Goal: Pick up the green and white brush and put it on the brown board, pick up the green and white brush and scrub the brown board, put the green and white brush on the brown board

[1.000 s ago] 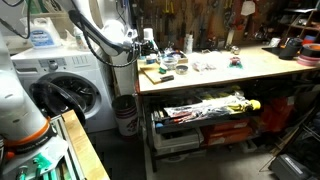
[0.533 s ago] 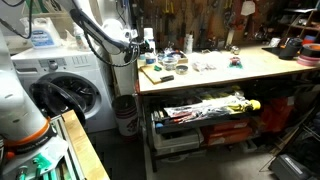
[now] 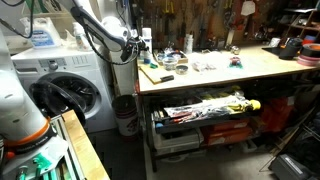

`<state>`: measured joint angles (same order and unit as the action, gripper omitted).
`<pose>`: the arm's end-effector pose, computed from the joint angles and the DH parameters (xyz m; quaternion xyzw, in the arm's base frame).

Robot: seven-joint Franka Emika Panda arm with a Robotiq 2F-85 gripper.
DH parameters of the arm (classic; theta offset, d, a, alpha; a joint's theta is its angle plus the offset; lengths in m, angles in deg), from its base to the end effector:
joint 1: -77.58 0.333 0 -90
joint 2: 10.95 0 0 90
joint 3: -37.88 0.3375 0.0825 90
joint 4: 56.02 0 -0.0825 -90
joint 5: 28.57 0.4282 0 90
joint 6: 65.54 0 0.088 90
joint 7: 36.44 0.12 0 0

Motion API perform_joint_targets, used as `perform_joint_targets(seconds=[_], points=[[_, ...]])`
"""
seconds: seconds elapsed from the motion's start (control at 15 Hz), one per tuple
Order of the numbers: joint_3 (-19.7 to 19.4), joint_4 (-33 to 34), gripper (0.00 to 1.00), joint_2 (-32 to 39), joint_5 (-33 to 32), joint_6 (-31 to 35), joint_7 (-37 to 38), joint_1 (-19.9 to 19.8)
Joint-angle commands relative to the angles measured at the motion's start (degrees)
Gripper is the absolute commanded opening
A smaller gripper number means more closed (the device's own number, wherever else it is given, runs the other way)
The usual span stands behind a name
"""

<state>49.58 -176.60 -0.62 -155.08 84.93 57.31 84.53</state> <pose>0.5876 0.2111 0.3304 0.7796 0.2681 0.5140 0.2371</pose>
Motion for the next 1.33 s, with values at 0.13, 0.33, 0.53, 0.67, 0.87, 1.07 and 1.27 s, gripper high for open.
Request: perform_joint_targets(seconds=[0.13,0.33,0.53,0.67,0.87,1.07,1.27], points=[[-1.5,-6.8,0.05,-3.2,5.3,-1.3,-6.8,-1.2],[-2.3,-9.8,0.05,-4.8,3.2,-4.1,-4.3,-1.6],[-2.9,-11.0,0.05,-5.1,2.9,-5.0,-2.6,-1.8],[-3.3,-10.8,0.05,-5.0,3.3,-2.8,-2.5,-2.1],[-3.7,-11.7,0.05,-6.0,4.7,-2.9,-5.7,-2.2],[-4.7,-13.2,0.05,-8.2,9.0,-4.0,-14.3,-2.4],[-5.6,-12.6,0.05,-7.9,13.9,-2.8,-22.7,-2.8]])
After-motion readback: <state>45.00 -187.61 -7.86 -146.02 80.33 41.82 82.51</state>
